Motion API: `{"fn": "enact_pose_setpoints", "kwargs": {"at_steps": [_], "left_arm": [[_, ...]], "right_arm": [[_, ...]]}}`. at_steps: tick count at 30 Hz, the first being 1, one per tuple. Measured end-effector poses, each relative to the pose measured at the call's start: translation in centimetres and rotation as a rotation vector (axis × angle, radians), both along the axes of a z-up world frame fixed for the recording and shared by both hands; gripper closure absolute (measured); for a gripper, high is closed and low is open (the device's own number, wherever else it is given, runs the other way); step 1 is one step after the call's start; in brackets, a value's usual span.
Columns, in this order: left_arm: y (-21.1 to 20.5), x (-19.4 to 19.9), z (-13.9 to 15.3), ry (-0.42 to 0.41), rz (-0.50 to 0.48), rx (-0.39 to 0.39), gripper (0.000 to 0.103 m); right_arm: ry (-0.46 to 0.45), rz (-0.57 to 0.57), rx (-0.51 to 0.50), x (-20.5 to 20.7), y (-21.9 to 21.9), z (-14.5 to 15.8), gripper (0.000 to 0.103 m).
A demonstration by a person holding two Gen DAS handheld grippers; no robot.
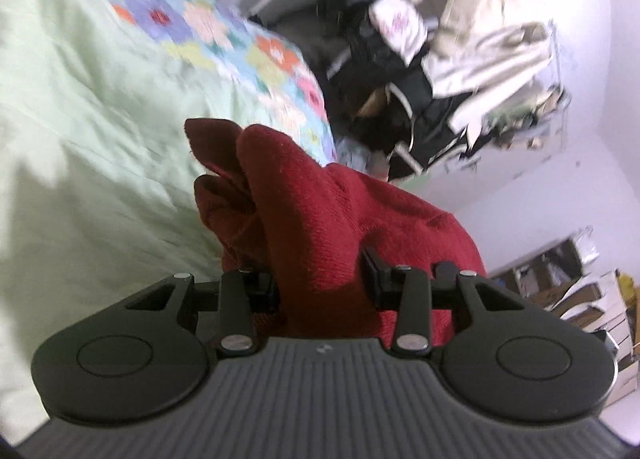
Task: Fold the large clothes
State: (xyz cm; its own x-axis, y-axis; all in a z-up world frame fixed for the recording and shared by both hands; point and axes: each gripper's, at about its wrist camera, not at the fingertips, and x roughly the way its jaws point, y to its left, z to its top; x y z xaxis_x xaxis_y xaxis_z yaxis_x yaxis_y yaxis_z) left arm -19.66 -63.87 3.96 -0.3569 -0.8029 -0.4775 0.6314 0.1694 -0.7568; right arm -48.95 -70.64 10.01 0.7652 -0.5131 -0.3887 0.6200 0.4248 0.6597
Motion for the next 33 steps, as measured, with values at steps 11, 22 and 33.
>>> {"fn": "enact_pose_setpoints", "kwargs": {"at_steps": [11,22,33], "left_arm": [[0.0,-2.8,-3.3,-0.126,-0.058,-0.02,0.055],[-1.4,-3.6,0.2,-0.294,-0.015,0.061,0.04],[-1.7,-7.4,-3.5,-0.588,0.031,0.249,0.029]], "right_arm": [[0.079,-0.215,0.179,-7.4,2.2,-4.7,0.021],[0.26,-0.023,0.016,-0.8,-1.4,-4.2,0.028],[0.536,0.02,0.017,4.7,0.5,-8.5,0.022]]}}
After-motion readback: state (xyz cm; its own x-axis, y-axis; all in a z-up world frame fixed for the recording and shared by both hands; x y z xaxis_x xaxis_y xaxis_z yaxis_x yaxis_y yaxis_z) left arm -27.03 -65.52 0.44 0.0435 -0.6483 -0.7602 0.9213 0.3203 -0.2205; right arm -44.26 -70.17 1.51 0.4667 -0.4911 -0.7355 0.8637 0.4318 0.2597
